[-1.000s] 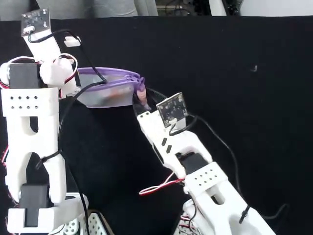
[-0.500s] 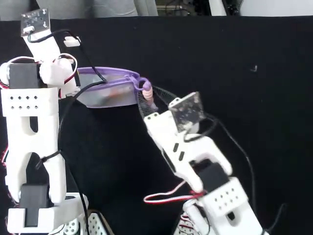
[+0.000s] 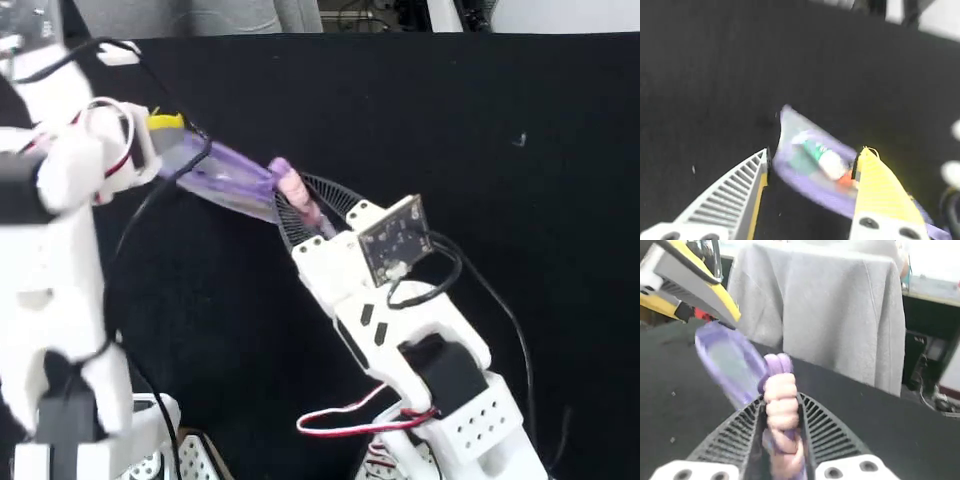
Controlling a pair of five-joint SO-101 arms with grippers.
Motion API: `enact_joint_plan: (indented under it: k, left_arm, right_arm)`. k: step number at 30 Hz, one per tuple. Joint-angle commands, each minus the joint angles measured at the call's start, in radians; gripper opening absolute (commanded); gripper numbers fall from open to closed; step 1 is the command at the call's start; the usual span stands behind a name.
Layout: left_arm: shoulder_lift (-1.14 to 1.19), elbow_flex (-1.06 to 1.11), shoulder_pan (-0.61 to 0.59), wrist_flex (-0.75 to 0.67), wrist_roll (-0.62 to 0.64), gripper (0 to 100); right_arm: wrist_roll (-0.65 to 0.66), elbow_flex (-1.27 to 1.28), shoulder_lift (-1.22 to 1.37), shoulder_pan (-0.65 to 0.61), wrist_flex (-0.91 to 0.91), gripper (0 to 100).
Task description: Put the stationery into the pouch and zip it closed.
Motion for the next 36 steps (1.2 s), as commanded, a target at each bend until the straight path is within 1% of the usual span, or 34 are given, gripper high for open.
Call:
enact_joint_plan:
  k: [1,5,8,12,16,18,22,24,28,32,34,36]
  left_arm:
    - [-0.158,-0.093,-0.010,0.003,-0.009,29]
    - [-0.290,-0.099,-0.010,0.006,-0.011,29]
    - [-0.391,-0.019,-0.010,0.006,-0.046,29]
    - [-0.514,0.219,-0.010,0.006,-0.074,29]
    - [-0.647,0.484,-0.004,0.002,-0.074,29]
    - [-0.730,0.610,-0.004,-0.040,-0.074,29]
    - [-0.922,0.892,-0.004,-0.175,-0.095,29]
    - [-1.028,1.049,-0.004,-0.253,-0.126,29]
    - [-1.237,1.305,-0.004,-0.374,-0.132,29]
    - [-1.442,1.465,0.008,-0.407,-0.129,29]
    - [-1.522,1.492,0.038,-0.404,-0.129,29]
    - [-1.514,1.474,0.073,-0.400,-0.129,29]
  right_arm:
    - [0.003,-0.153,0.035,-0.031,0.002,1.1]
    - [0.003,-0.265,0.197,-0.029,0.003,1.1]
    - [0.002,-0.363,0.349,-0.029,0.006,1.1]
    - [-0.005,-0.475,0.503,-0.031,0.006,1.1]
    - [0.002,-0.504,0.553,-0.048,0.002,1.1]
    - [0.002,-0.507,0.550,-0.063,0.002,1.1]
    - [0.006,-0.538,0.526,-0.078,0.025,1.1]
    - [0.052,-0.576,0.524,-0.089,0.066,1.1]
    - [0.118,-0.694,0.542,-0.158,0.180,1.1]
    - [0.127,-0.834,0.579,-0.216,0.299,1.1]
    - [0.127,-0.888,0.604,-0.235,0.351,1.1]
    - [0.127,-0.924,0.631,-0.241,0.387,1.1]
